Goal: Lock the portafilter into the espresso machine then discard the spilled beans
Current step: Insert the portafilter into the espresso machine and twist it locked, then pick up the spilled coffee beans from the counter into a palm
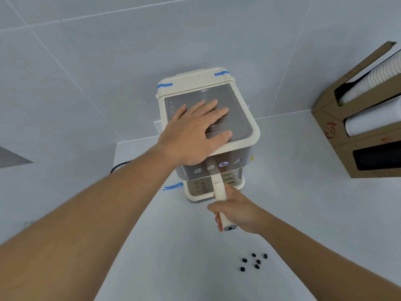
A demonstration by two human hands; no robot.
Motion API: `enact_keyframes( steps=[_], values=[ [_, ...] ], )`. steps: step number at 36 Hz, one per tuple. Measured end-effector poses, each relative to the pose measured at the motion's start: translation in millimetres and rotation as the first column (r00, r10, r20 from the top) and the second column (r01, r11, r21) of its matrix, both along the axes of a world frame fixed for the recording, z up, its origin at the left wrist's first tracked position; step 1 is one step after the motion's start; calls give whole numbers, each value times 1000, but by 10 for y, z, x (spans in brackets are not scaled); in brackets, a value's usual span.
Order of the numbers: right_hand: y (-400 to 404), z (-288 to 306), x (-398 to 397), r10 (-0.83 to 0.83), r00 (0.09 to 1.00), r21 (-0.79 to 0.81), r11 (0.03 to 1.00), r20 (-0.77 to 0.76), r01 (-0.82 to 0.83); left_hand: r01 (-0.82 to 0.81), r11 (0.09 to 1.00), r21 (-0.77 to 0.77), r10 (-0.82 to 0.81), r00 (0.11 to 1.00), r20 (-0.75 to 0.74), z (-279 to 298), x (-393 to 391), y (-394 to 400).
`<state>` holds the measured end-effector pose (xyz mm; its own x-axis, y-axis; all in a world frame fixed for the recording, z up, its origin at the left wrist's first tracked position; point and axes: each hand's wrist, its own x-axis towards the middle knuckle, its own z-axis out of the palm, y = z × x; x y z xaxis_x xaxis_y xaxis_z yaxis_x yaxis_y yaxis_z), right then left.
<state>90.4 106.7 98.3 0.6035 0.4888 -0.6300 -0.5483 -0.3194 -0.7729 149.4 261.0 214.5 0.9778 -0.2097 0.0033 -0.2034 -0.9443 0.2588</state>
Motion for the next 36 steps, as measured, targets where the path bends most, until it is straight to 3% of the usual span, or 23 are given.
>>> enact_keyframes(
  steps=[12, 17, 22, 28, 31, 36],
  values=[
    [-155, 56, -4, -54, 998, 2, 999, 32, 54, -25, 999, -39, 25, 999, 21, -10, 13, -25],
    [-230, 84, -56, -58, 996, -49, 997, 70, 62, -30, 999, 15, 29, 998, 61, 83, -103, -109],
    [-348, 185, -107, -108, 994, 17, 994, 34, 108, -70, 996, 55, 66, 995, 76, 145, -202, -203],
    [-549, 287, -124, -91, 995, 44, 995, 39, 89, -26, 998, -61, 32, 994, 108, 171, -396, -283],
    [-659, 326, -114, -87, 995, 57, 995, 54, 84, -77, 978, -192, 98, 990, 102, 207, -611, -319],
    [-822, 401, -137, -118, 991, 116, 987, 60, 111, -226, 819, -527, 265, 964, 0, 226, -1111, -353]
  ],
)
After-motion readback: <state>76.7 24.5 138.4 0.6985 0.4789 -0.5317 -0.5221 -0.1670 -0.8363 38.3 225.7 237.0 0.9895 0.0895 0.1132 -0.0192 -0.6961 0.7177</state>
